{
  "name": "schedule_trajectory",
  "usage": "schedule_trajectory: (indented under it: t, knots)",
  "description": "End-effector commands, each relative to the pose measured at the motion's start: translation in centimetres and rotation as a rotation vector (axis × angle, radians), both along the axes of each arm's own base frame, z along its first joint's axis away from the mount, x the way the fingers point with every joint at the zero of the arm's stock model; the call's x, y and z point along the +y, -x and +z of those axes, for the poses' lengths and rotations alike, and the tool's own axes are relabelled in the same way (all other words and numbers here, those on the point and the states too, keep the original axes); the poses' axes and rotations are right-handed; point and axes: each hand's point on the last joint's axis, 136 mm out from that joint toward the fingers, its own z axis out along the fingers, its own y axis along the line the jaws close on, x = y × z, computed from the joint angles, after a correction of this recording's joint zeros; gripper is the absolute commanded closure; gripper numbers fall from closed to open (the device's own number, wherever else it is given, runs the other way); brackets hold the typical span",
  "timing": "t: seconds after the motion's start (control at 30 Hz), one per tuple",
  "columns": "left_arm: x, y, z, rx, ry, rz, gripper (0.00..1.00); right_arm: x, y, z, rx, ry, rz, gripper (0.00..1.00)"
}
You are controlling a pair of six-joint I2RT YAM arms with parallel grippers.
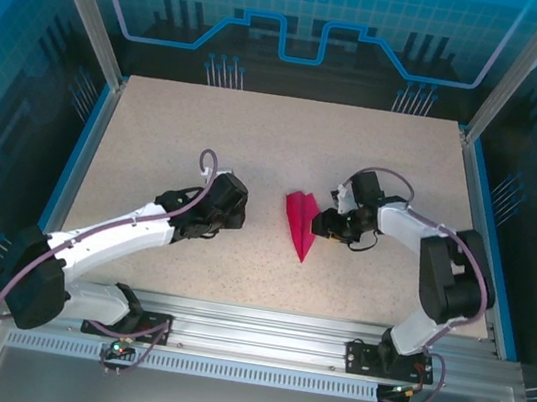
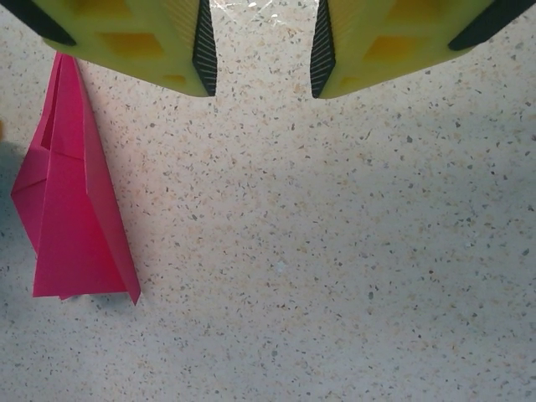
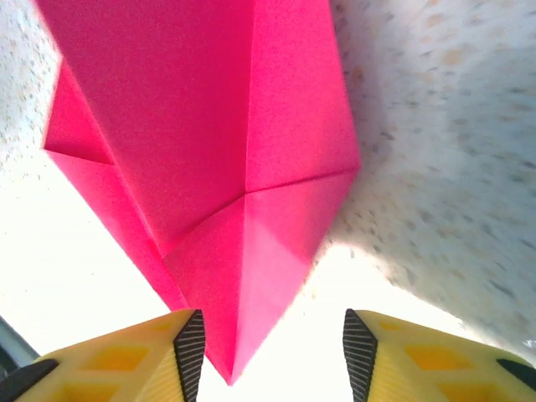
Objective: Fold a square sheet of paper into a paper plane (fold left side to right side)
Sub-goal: Turn over the paper plane at the center of the table, then pick up the paper plane at the center of the table.
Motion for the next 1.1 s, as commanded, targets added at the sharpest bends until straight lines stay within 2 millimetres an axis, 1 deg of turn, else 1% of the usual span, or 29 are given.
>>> schedule_trajectory:
  t: [0.0,0.03,0.1,0.23,0.33,0.4,0.57,0.7,0.83,1.07]
  knots:
    - [0.7,-0.5,1.7,-0.051,-0.015,0.023,0.55,-2.0,1.1,2.4,-0.033,0.176,-0.01,0.47]
    - [0.8,-0.6,1.8,-0.057,-0.013,0.029,0.53,-2.0,1.5,2.7,-0.039,0.209,-0.005,0.46]
    - [0.9,-0.6,1.9,-0.072,-0.005,0.033,0.47,-1.2,2.4,3.2,-0.047,0.261,0.026,0.46]
    - [1.3,-0.5,2.2,-0.086,-0.003,0.052,0.37,0.9,3.6,2.6,-0.045,0.36,0.082,0.46]
    - [1.7,-0.4,2.2,-0.092,-0.006,0.066,0.27,2.0,3.3,1.7,-0.041,0.416,0.106,0.47]
    - [1.9,-0.2,2.2,-0.093,-0.007,0.069,0.24,2.5,2.9,1.2,-0.038,0.445,0.123,0.49]
    - [2.3,0.1,1.9,-0.088,-0.011,0.073,0.23,4.1,2.4,-0.3,-0.017,0.464,0.173,0.53]
    - [2.4,0.2,1.7,-0.083,-0.019,0.076,0.23,4.8,1.9,-1.2,-0.003,0.471,0.187,0.58]
    - [2.5,0.2,1.6,-0.08,-0.026,0.076,0.22,5.3,1.6,-1.8,-0.001,0.473,0.196,0.62]
    - [2.6,0.2,1.5,-0.079,-0.034,0.08,0.22,5.5,1.5,-3.2,0.03,0.488,0.201,0.71]
